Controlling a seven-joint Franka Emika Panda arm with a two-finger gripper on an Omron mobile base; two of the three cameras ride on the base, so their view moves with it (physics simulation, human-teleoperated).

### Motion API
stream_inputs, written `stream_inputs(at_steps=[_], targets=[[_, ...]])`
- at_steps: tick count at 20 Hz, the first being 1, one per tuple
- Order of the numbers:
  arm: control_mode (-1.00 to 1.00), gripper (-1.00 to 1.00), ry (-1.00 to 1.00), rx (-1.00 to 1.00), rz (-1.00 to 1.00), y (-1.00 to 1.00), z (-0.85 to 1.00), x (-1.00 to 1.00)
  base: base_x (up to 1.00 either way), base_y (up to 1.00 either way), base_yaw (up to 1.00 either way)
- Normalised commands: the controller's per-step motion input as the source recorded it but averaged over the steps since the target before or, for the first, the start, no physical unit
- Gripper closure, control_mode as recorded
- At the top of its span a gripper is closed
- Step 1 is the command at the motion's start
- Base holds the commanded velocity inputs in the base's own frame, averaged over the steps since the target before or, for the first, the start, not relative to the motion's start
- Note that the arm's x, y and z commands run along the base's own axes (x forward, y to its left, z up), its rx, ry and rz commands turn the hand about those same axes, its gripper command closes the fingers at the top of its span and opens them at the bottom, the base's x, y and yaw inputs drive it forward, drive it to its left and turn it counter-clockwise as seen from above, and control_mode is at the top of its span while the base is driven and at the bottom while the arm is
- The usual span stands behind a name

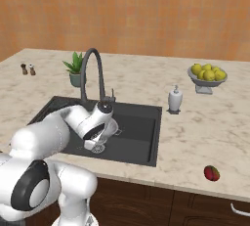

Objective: Put the colander in the sink, put the orange, mango in the colander, and turn on the sink faucet and pour water over the colander.

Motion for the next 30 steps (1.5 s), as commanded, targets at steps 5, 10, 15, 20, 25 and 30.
stream_inputs(at_steps=[5, 10, 15, 20, 25, 30], targets=[[-1.00, 1.00, 0.05, 0.02, 0.30, -0.36, 0.00, 0.56, 0.00, 0.00, 0.00], [-1.00, 1.00, 0.00, 0.00, 0.41, -0.07, -0.17, 0.42, 0.00, 0.00, 0.00], [-1.00, 1.00, 0.00, 0.00, 0.35, 0.00, -0.45, 0.07, 0.00, 0.00, 0.00], [-1.00, 1.00, -0.02, 0.00, 0.32, 0.00, -0.43, 0.03, 0.00, 0.00, 0.00], [-1.00, 1.00, -0.11, 0.00, 0.21, 0.10, -0.44, 0.00, 0.00, 0.00, 0.00], [-1.00, 1.00, -0.18, 0.02, 0.08, 0.11, -0.42, 0.00, 0.00, 0.00, 0.00]])
